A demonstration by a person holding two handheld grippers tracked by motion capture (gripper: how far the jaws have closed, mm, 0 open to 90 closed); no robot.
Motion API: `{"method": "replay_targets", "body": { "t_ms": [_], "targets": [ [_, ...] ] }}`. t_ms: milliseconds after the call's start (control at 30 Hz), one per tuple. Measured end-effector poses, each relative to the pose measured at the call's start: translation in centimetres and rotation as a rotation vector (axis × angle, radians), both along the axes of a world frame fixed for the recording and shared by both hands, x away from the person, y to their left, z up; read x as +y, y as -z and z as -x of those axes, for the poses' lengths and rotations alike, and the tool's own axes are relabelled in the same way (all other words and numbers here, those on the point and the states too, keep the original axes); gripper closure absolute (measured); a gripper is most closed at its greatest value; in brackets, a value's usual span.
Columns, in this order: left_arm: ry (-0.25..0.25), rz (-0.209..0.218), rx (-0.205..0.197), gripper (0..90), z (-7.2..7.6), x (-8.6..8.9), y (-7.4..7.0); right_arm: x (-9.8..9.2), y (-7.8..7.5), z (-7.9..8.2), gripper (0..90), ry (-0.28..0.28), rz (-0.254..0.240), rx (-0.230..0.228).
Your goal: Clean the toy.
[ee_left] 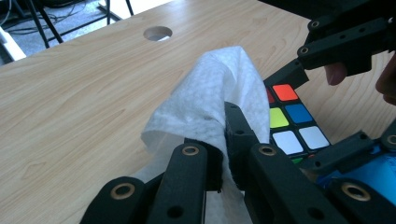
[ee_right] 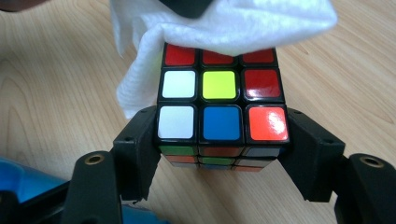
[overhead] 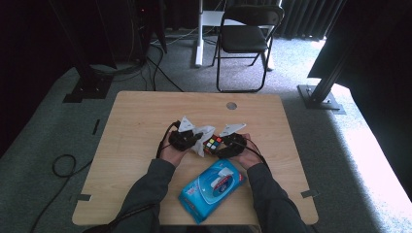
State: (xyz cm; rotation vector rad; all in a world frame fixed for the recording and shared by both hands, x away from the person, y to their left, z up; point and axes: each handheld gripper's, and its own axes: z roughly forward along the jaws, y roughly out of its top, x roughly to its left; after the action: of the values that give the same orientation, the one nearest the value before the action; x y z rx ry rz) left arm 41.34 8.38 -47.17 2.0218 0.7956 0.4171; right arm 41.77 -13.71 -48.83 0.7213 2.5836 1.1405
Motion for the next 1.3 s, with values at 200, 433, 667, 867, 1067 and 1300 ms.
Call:
{"method": "replay_targets", "body": {
  "t_ms": [200, 433, 667, 867, 1067, 1300],
  "targets": [
    [-0.004, -0.004, 0.012, 87.8, 0.0, -0.3, 0.5, 0.1, -0.3, 0.1, 34.3, -0.010, -0.022, -0.001],
    [-0.014, -0.016, 0.023, 87.9, 0.0, -0.3, 1.0, 0.1, -0.3, 0.1, 34.3, -0.005, -0.032, -0.005],
    [-0.015, -0.023, 0.039, 87.9, -0.1, -0.3, 1.5, 0.2, 0.0, 0.1, 34.3, -0.005, -0.023, -0.004],
    [-0.018, -0.020, 0.050, 87.8, -0.2, -0.3, 1.9, 0.1, 0.1, 0.1, 34.3, -0.001, -0.021, -0.001],
    [-0.039, -0.018, 0.062, 87.7, -0.3, -0.3, 2.3, -0.1, 0.1, 0.1, 34.3, 0.005, -0.037, -0.002],
    [-0.018, -0.049, 0.099, 87.8, -0.2, -0.4, 3.2, -0.5, -0.5, 0.1, 34.4, 0.018, -0.047, -0.019]
  ]
}}
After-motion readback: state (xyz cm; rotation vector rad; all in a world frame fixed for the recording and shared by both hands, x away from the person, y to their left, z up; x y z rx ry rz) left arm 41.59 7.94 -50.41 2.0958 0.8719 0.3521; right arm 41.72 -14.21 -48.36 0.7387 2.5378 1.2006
